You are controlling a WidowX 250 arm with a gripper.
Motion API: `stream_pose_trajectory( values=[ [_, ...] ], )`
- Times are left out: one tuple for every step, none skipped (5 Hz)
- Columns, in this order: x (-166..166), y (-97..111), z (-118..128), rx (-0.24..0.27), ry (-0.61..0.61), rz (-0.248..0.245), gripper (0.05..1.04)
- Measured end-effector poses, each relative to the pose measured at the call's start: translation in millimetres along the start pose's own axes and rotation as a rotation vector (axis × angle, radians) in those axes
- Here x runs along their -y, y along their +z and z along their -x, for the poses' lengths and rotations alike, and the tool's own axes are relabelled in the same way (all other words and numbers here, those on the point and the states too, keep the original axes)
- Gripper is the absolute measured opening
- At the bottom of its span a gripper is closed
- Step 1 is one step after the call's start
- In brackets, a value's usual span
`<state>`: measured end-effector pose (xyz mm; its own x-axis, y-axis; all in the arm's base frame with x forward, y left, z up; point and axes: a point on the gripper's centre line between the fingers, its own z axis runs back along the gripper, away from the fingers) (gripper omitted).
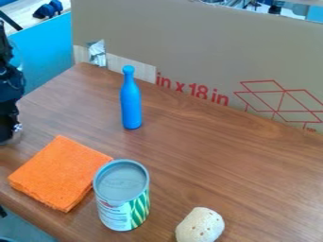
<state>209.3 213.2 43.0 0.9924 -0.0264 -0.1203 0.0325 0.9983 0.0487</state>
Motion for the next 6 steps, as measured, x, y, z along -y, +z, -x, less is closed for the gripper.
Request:
stream_pose_trajectory(
  values=[
    [1,31,0,0.107,0.012,0.001,0.609],
    [0,48,4,0.175,0.039,0.025,0.911],
    [-3,69,0,0.234,0.054,0.003,1.011],
    [12,94,-21,0.189,-0.039,-0.044,1.007],
    [35,109,-45,0.219,-0.127,-0.049,1.005],
    [40,108,-55,0.163,-0.139,-0.042,1.005]
  ],
)
